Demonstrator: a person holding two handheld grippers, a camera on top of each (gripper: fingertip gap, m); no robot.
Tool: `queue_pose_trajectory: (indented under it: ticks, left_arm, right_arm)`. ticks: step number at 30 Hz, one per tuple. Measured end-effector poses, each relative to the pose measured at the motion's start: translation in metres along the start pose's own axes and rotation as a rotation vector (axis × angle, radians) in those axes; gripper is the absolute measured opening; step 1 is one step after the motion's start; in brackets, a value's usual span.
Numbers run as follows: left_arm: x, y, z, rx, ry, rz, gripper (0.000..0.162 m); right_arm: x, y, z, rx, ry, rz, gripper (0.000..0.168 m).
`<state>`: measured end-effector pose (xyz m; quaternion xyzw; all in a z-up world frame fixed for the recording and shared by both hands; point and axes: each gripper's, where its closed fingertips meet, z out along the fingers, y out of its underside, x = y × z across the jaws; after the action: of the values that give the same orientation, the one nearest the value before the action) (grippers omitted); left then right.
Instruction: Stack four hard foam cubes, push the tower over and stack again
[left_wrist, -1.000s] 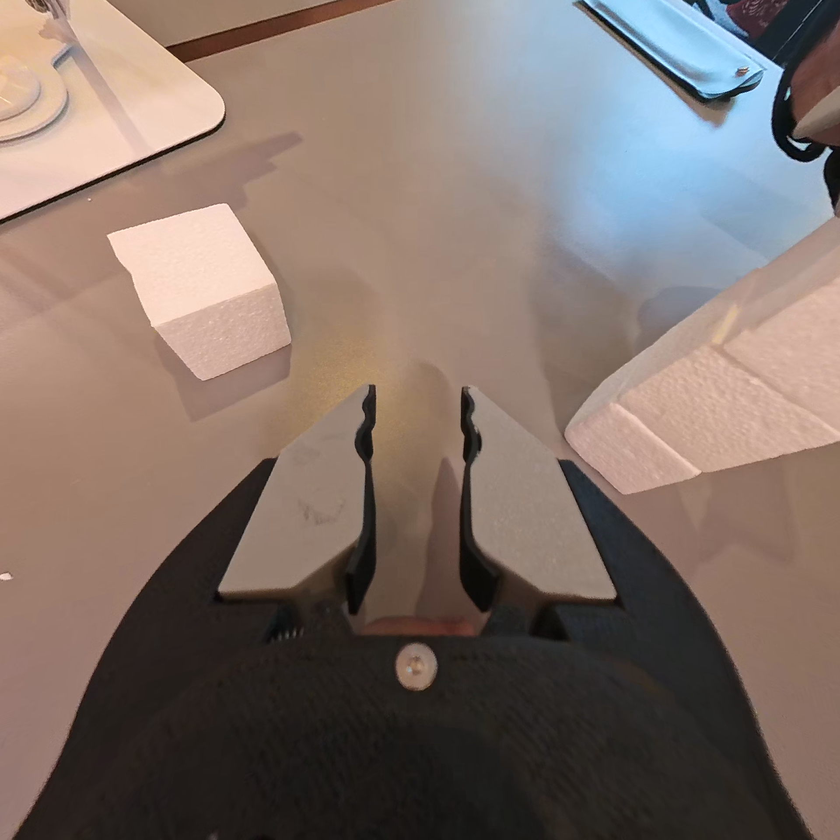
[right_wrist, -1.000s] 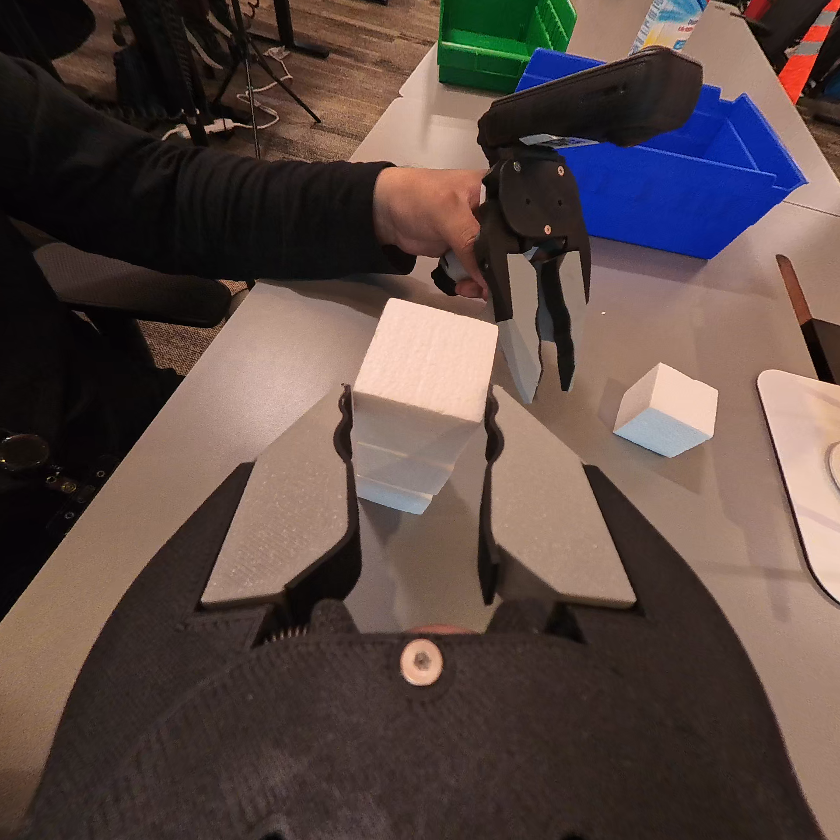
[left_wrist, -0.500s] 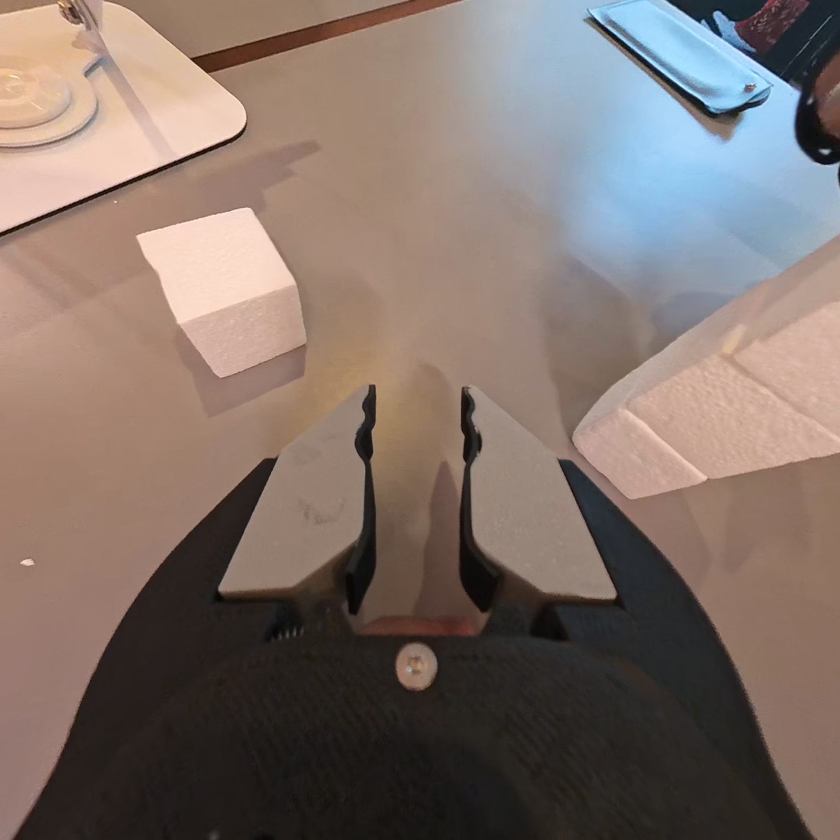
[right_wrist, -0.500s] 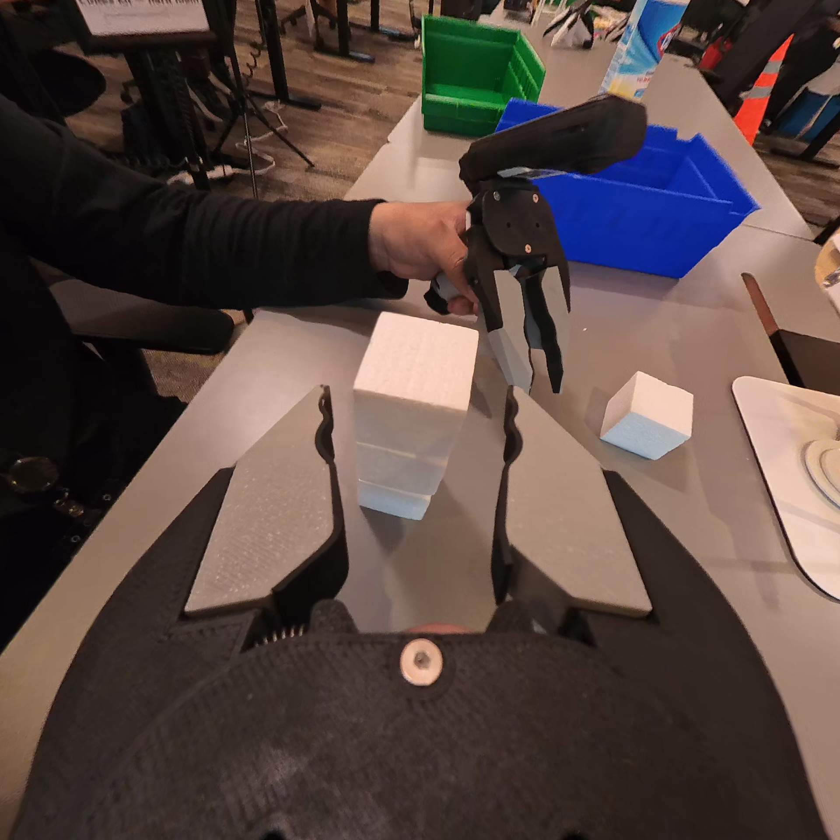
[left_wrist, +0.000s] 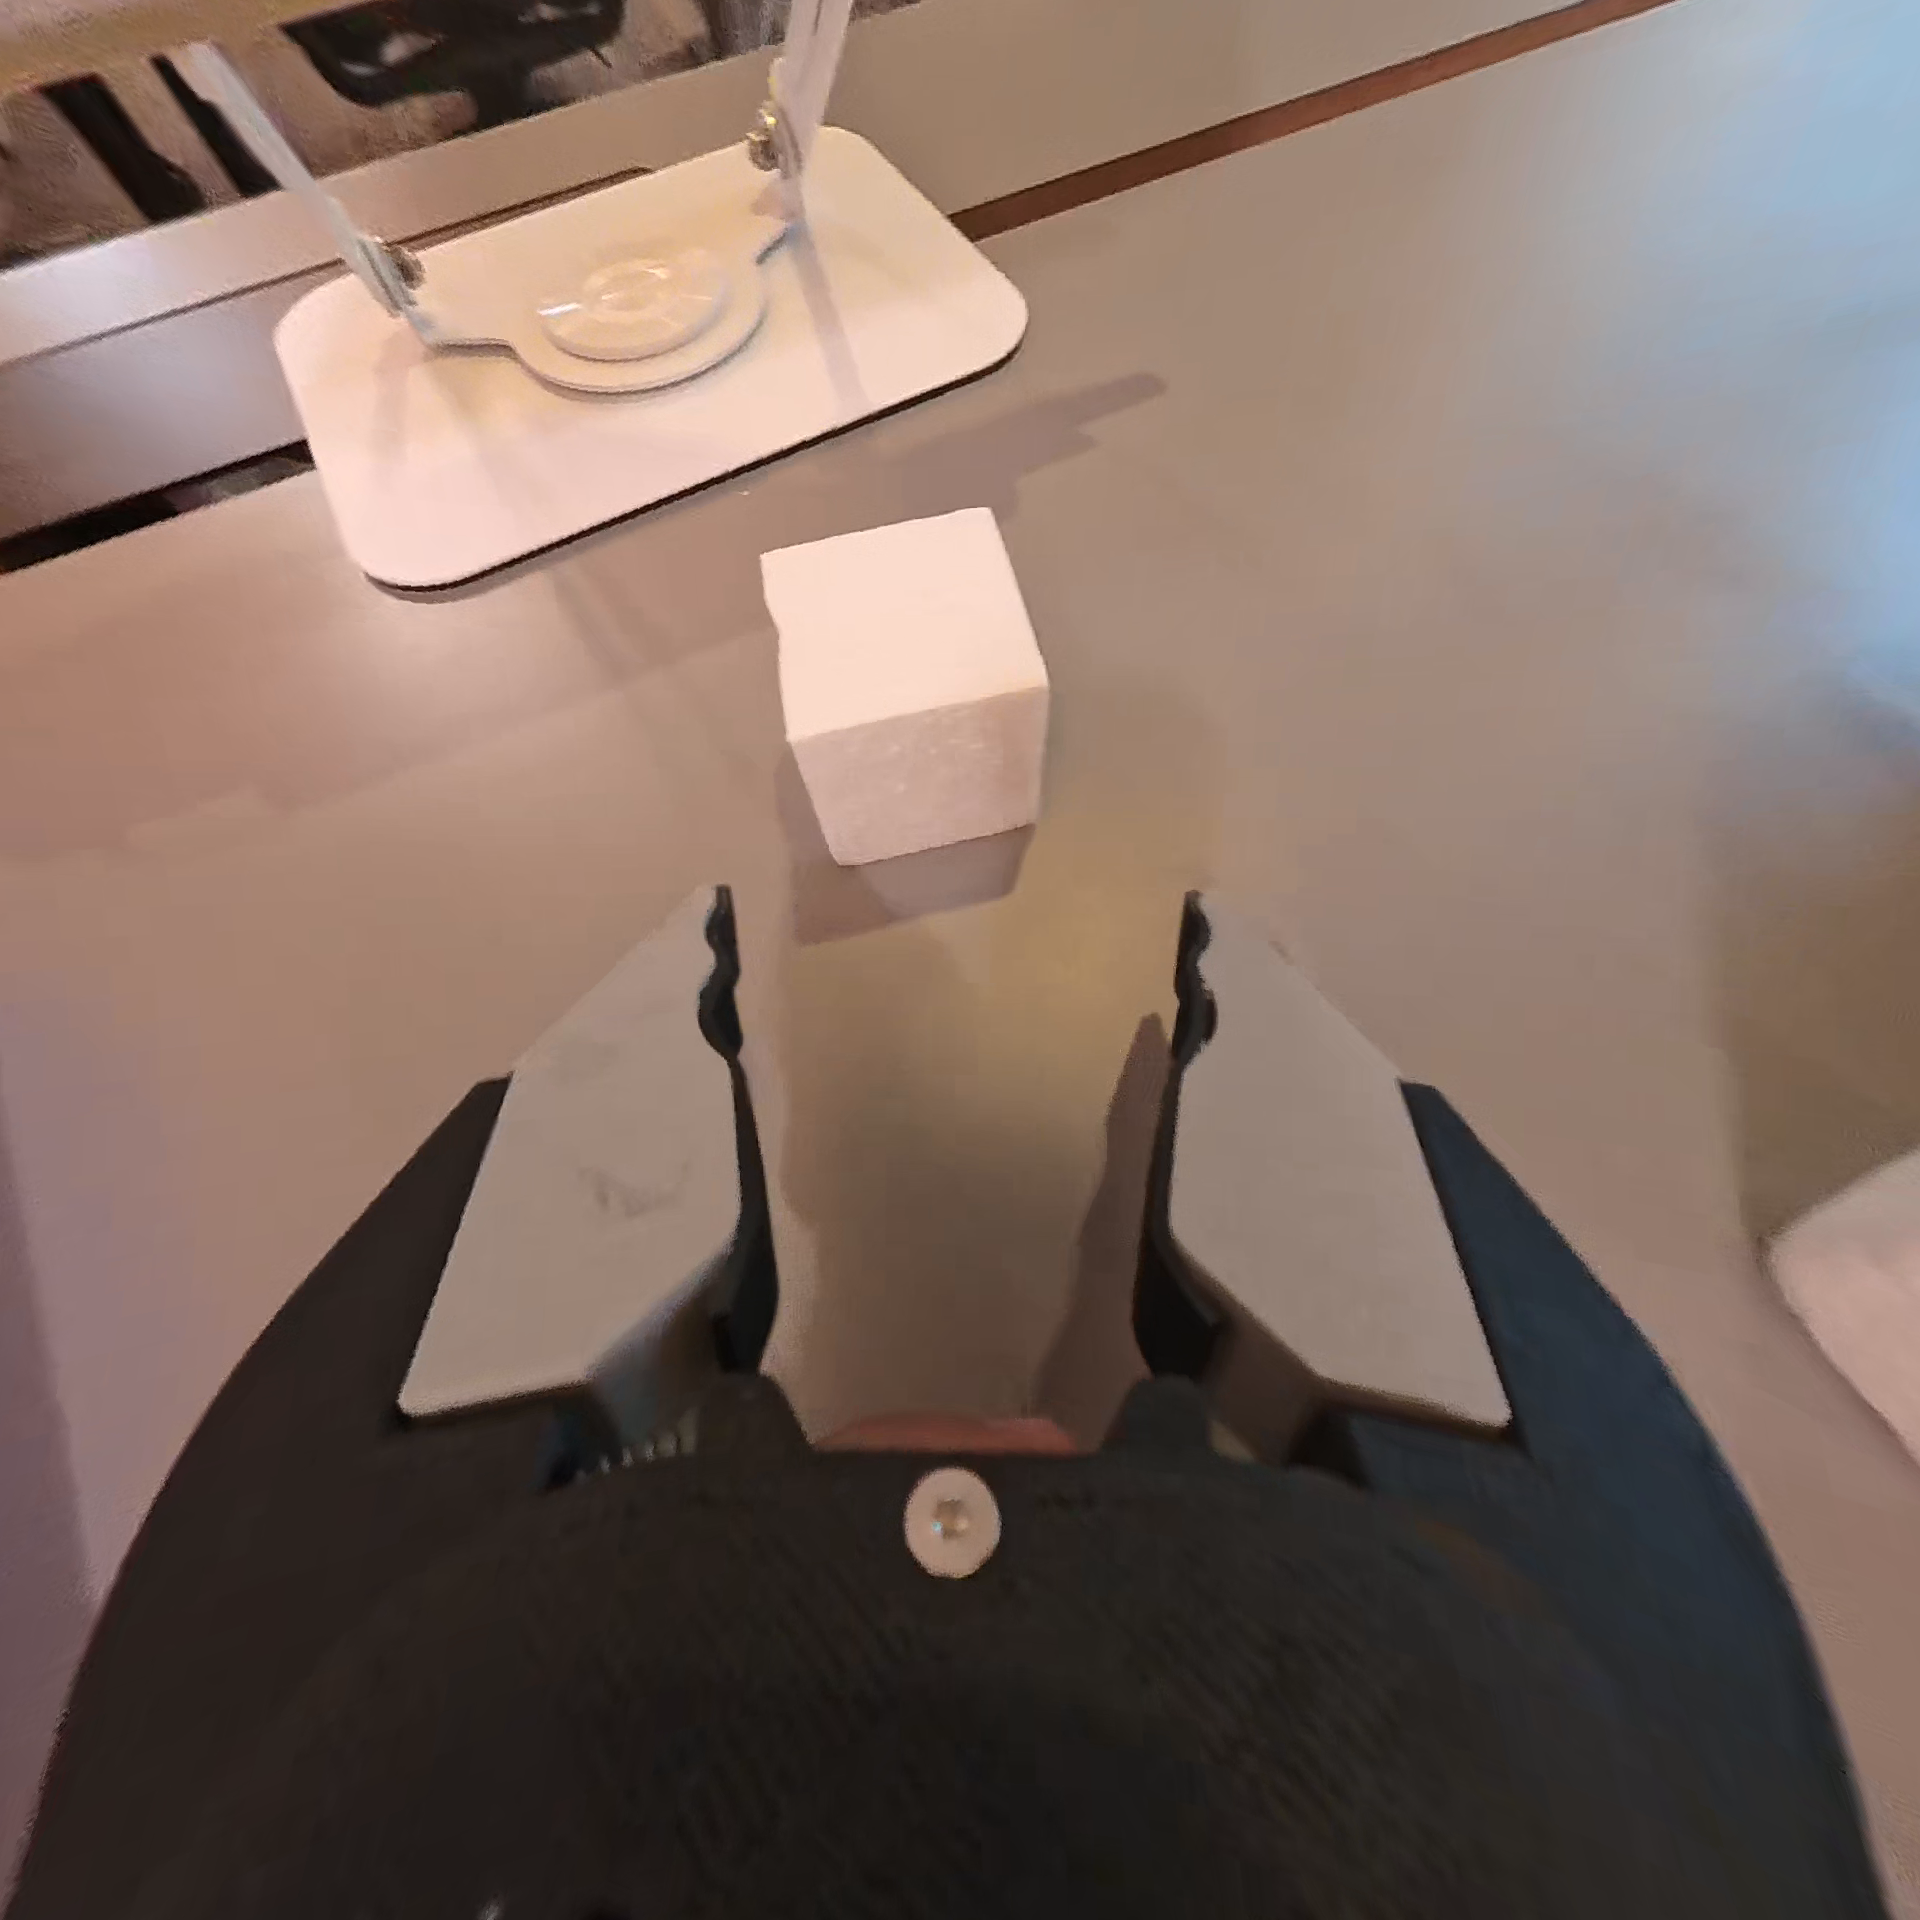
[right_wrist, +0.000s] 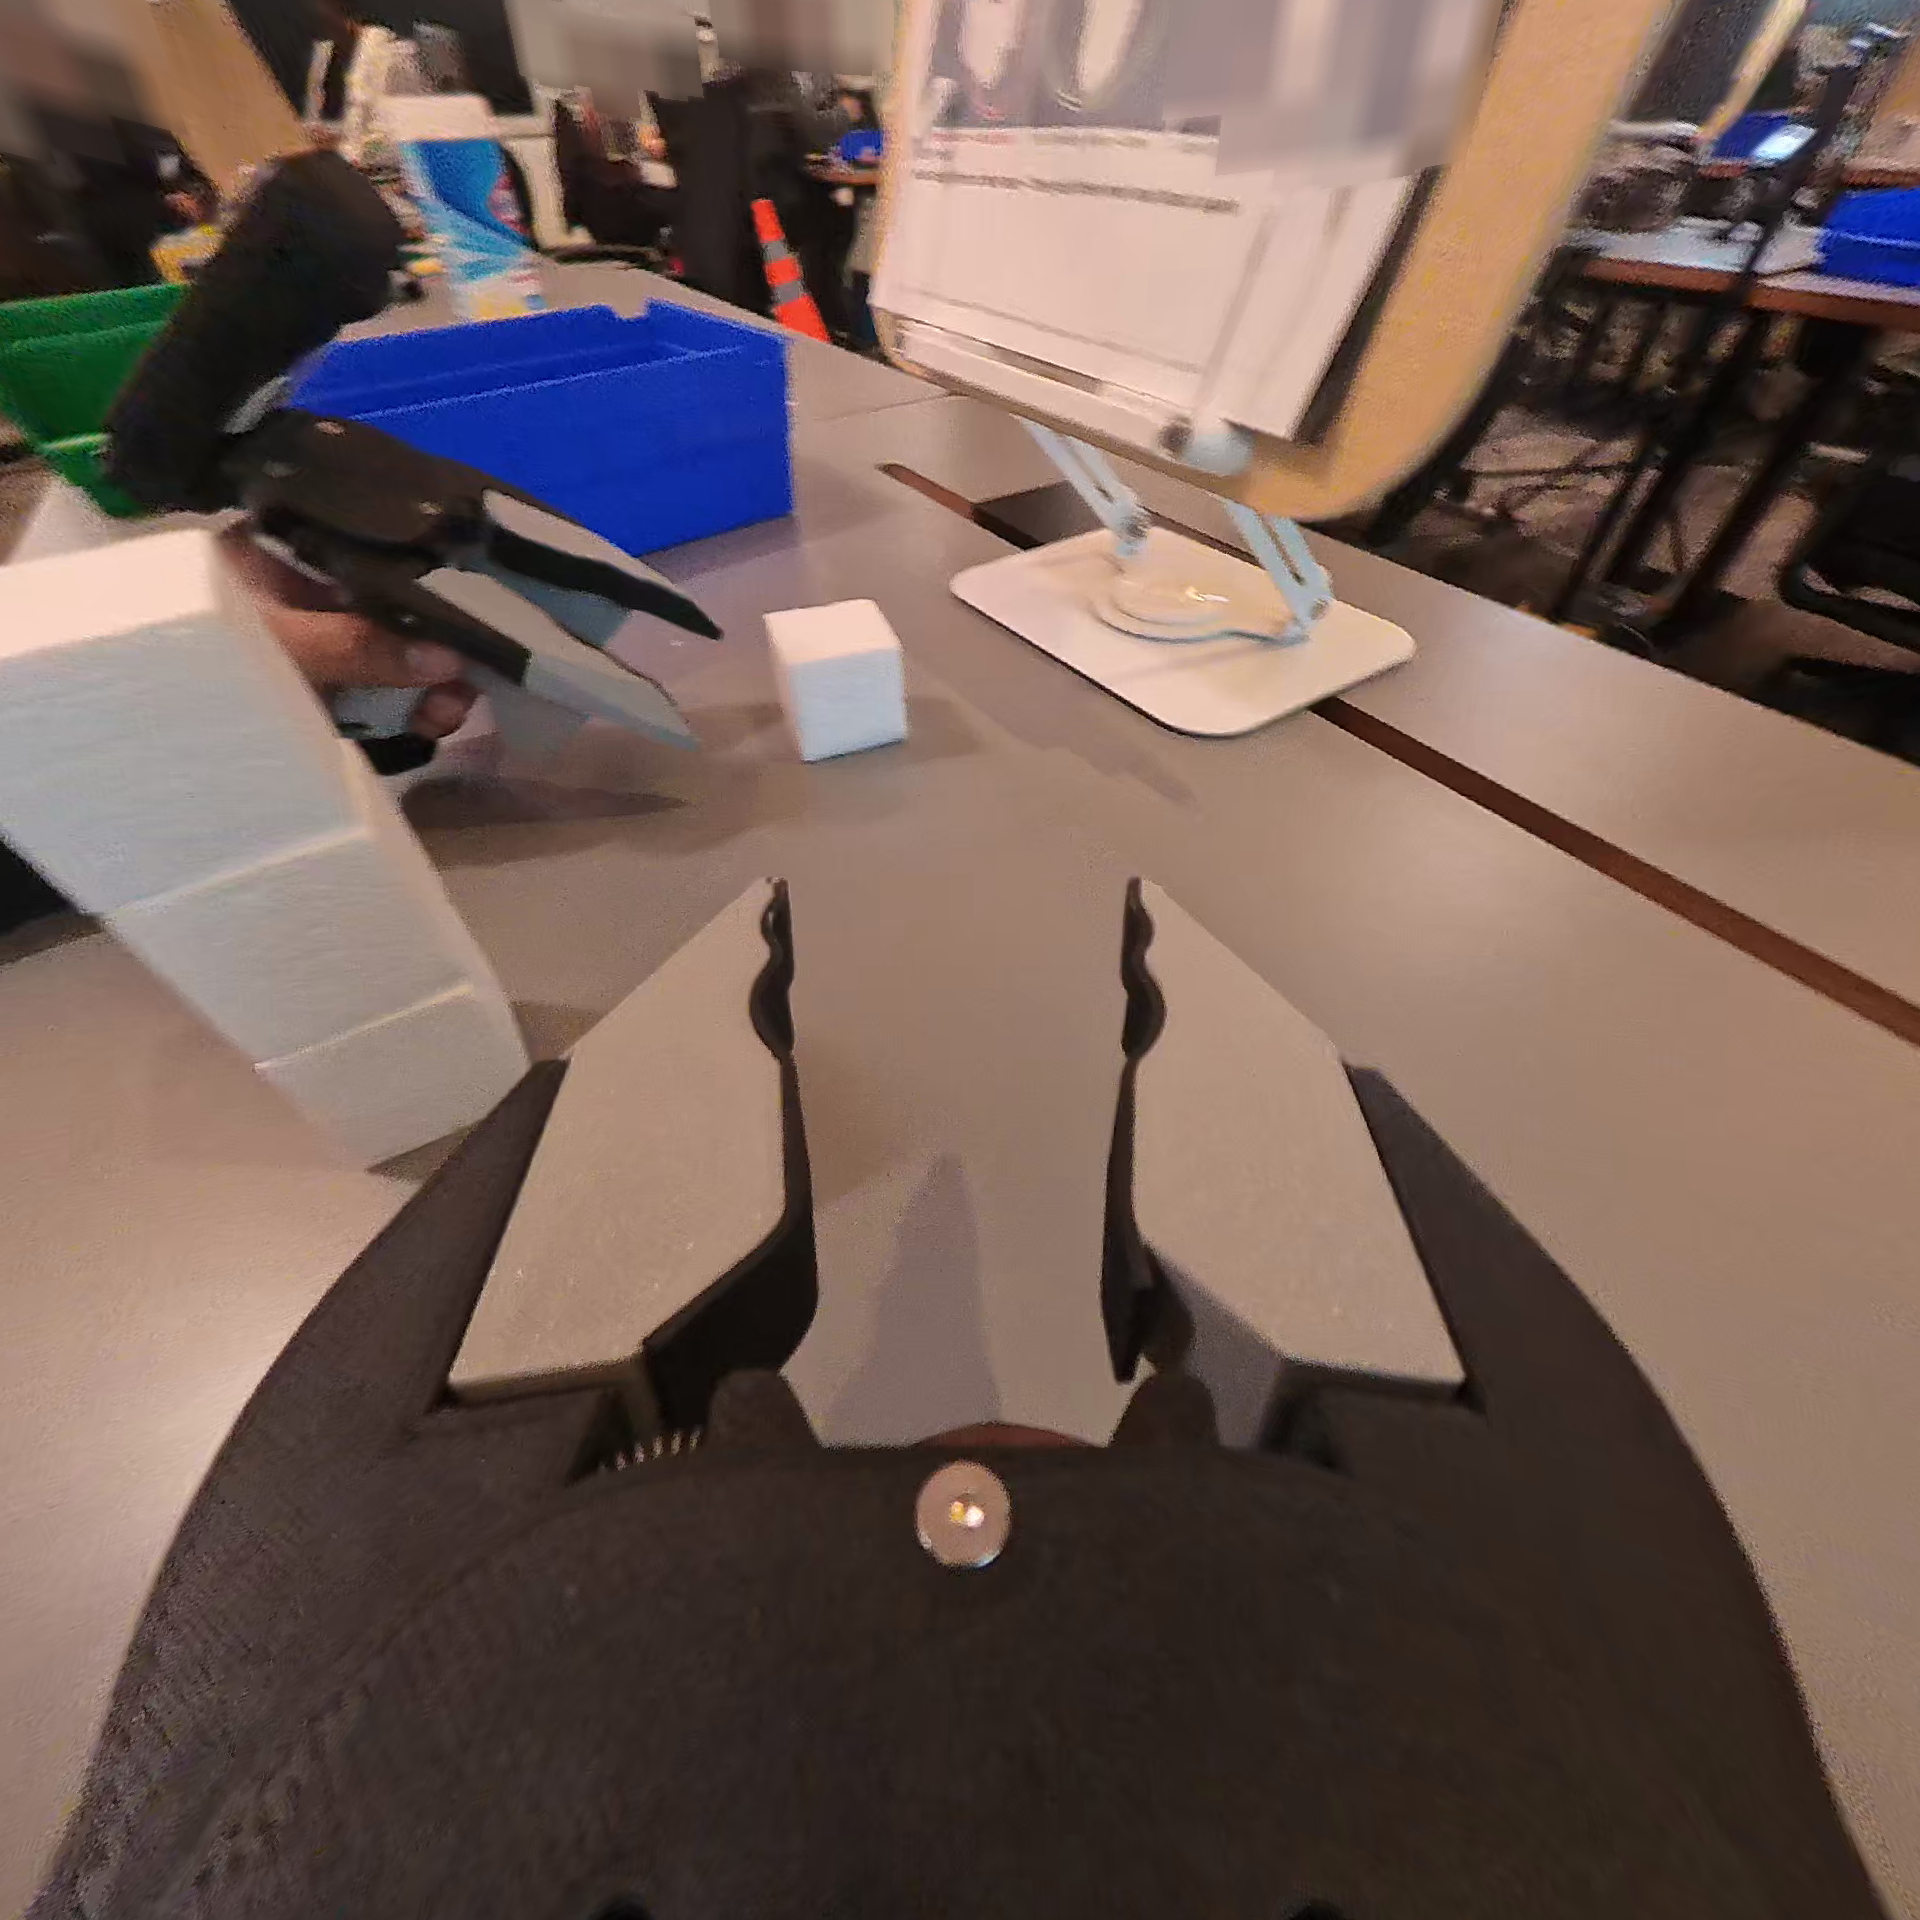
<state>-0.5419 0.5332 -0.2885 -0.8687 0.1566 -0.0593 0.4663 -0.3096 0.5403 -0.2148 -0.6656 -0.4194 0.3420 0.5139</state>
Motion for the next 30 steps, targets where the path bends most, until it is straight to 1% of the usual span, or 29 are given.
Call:
queue_pose_trajectory:
  ticks: [3, 8, 12, 14, 17, 20, 22, 26, 28, 30]
  left_arm:
    - [-0.001, 0.003, 0.009, -0.01, -0.036, 0.023, 0.089]
    - [-0.007, -0.008, 0.02, 0.011, -0.064, -0.008, 0.088]
    - [-0.005, 0.006, 0.041, -0.131, -0.016, -0.055, 0.09]
    - [-0.007, 0.007, 0.047, -0.159, -0.022, -0.076, 0.091]
    - [-0.016, -0.004, 0.053, -0.116, -0.053, -0.112, 0.079]
    - [-0.017, -0.008, 0.061, -0.12, -0.038, -0.129, 0.077]
    - [-0.013, -0.009, 0.065, -0.131, -0.02, -0.121, 0.06]
    - [-0.008, -0.013, 0.062, -0.099, 0.017, -0.121, 0.059]
    - [-0.008, -0.02, 0.054, -0.036, 0.051, -0.167, 0.059]
    - [-0.004, -0.031, 0.043, 0.057, 0.141, -0.233, 0.059]
  right_arm:
    - [0.015, 0.01, 0.001, -0.022, 0.086, 0.024, 0.061]
    - [0.011, 0.007, 0.005, 0.0, 0.101, 0.027, 0.06]
    - [0.005, 0.015, 0.013, -0.041, 0.11, -0.041, 0.06]
    - [0.002, 0.018, 0.016, -0.061, 0.116, -0.073, 0.06]
    - [-0.002, 0.02, 0.02, -0.072, 0.102, -0.086, 0.06]
    - [-0.003, 0.023, 0.022, -0.08, 0.099, -0.087, 0.06]
    - [-0.003, 0.024, 0.023, -0.082, 0.099, -0.083, 0.059]
    - [-0.003, 0.029, 0.024, -0.092, 0.097, -0.074, 0.058]
    - [-0.003, 0.032, 0.025, -0.101, 0.096, -0.077, 0.058]
    - [-0.004, 0.033, 0.026, -0.102, 0.094, -0.08, 0.058]
